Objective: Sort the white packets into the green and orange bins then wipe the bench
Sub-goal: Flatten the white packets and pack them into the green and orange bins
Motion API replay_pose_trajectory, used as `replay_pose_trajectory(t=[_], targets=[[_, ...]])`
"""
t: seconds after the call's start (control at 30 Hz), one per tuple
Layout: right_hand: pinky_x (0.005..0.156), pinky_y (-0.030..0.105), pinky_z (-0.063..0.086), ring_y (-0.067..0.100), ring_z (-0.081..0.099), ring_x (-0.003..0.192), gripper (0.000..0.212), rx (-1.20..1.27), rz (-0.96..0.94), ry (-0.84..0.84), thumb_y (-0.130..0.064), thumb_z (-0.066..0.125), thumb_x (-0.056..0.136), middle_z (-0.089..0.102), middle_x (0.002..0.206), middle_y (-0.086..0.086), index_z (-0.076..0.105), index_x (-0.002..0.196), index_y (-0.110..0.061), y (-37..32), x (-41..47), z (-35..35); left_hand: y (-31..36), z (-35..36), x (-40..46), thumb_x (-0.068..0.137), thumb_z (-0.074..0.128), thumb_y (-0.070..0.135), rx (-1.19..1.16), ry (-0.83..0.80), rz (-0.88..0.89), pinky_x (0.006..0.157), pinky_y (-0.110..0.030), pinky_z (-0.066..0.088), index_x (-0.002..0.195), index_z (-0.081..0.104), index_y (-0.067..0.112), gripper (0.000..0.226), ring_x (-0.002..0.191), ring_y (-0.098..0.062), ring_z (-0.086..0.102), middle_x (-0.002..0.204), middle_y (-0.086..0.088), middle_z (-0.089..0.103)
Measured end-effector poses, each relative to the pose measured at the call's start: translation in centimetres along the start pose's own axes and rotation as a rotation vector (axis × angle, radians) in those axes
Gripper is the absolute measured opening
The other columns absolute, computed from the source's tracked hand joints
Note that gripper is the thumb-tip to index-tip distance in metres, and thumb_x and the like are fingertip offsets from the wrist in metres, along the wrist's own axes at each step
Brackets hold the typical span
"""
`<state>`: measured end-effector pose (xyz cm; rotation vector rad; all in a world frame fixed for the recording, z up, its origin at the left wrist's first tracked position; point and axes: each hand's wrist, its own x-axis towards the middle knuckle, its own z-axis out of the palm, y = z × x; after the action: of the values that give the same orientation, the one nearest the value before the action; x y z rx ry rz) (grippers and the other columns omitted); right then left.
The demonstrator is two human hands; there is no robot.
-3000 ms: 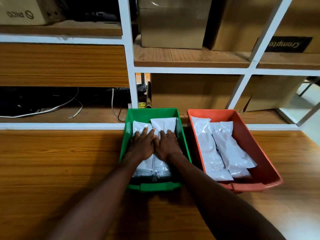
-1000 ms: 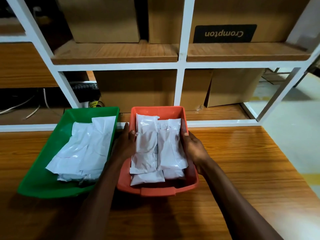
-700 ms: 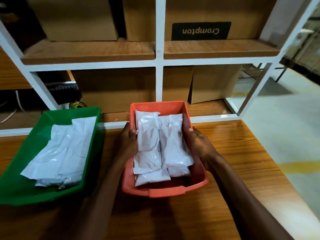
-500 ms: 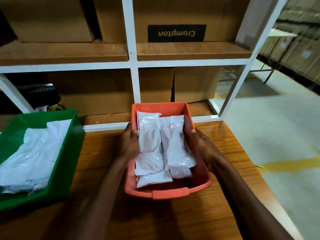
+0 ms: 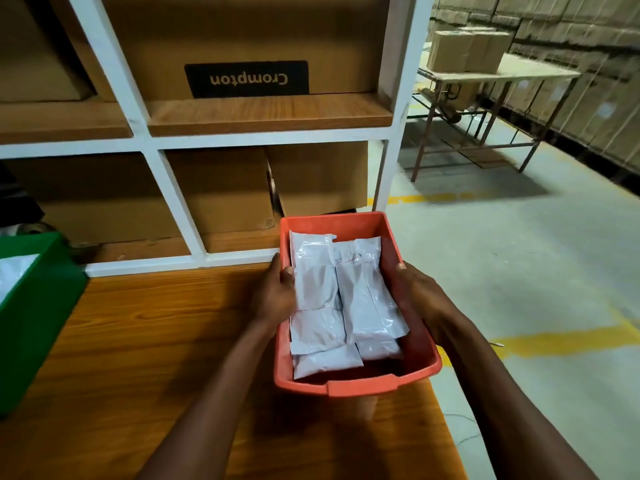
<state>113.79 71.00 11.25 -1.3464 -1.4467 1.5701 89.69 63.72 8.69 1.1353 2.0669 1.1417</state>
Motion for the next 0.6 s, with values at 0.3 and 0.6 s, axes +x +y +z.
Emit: replay_pose_trajectory(t=[0.3, 0.6], targets=[[0.087, 0.036, 0.055, 0.015, 0.073, 0.097, 0.028, 0.035, 0.051, -0.024, -0.049, 0.048, 0.101, 0.076, 0.107, -0.008, 0.071, 0.101, -0.033, 0.3, 2.0, -2.0, 0.9, 2.7, 1.5, 0.105, 0.031, 0.036, 0.022, -0.001, -0.08, 0.103, -0.04, 0.044, 0.149, 0.037, 0.029, 0.045, 0.121, -0.028, 0.056, 0.143, -0.004, 0.054], [0.089, 0.037, 0.055, 0.013, 0.072, 0.1, 0.031, -0.047, 0.026, -0.042, -0.047, 0.041, 0.104, 0.073, 0.117, -0.006, 0.068, 0.111, -0.032, 0.1, 2.8, -2.4, 2.3, 2.6, 1.8, 0.107, 0.03, 0.032, 0.015, -0.023, -0.07, 0.094, -0.03, 0.037, 0.149, 0.038, 0.027, 0.043, 0.127, -0.028, 0.05, 0.148, -0.005, 0.049]])
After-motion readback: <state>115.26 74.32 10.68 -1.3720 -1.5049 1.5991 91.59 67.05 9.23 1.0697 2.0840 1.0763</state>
